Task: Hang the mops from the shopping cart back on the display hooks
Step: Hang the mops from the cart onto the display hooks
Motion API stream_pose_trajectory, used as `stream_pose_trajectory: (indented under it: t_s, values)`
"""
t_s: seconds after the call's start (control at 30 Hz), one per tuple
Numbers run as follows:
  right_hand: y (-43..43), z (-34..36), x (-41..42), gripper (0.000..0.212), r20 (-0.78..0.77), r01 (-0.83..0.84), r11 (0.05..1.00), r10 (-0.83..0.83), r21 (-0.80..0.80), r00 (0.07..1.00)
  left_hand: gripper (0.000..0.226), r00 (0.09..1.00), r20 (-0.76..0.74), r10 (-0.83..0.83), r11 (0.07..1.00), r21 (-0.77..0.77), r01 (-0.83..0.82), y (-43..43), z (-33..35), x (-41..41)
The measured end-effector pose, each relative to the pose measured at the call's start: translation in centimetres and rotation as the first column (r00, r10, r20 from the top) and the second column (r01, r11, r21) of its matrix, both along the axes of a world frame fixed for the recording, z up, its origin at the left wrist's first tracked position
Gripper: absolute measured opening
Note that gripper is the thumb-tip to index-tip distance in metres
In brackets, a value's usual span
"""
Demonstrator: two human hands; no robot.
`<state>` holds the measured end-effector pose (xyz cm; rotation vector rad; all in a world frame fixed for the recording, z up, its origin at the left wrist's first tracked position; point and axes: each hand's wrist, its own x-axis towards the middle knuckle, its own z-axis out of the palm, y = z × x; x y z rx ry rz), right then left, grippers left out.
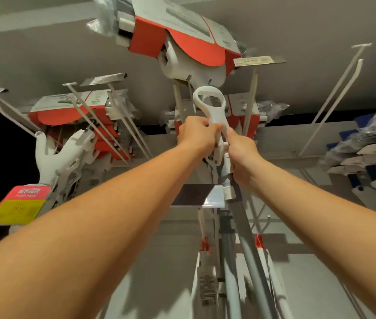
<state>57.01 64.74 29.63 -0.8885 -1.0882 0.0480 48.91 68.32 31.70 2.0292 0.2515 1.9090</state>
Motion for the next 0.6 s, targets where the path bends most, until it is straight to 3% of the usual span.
stream_pose_trajectory:
  t_s: [0.2,0.47,0.6]
  values:
    - [1.6,0.1,1.5,0.045,-0.012,0.058,0.997,-0.058,0.057,0.998,0.017,0.998,0.007,-0.056,0.997,0.048,0.055,1.5,0.4,1.3]
    - [2.3,-0.5,3.5,0.048,-0.049,0.118,0.991,-0.115,0.060,0.992,0.019,0.999,-0.037,0.010,0.993,0.121,-0.005,1.6,0.4,3.1]
    - [2.1,-0.3,4.0,0.048,-0.085,0.141,0.987,-0.135,0.074,0.987,0.026,0.995,-0.100,0.010,0.997,0.076,-0.003,1.2,1.2,4.0]
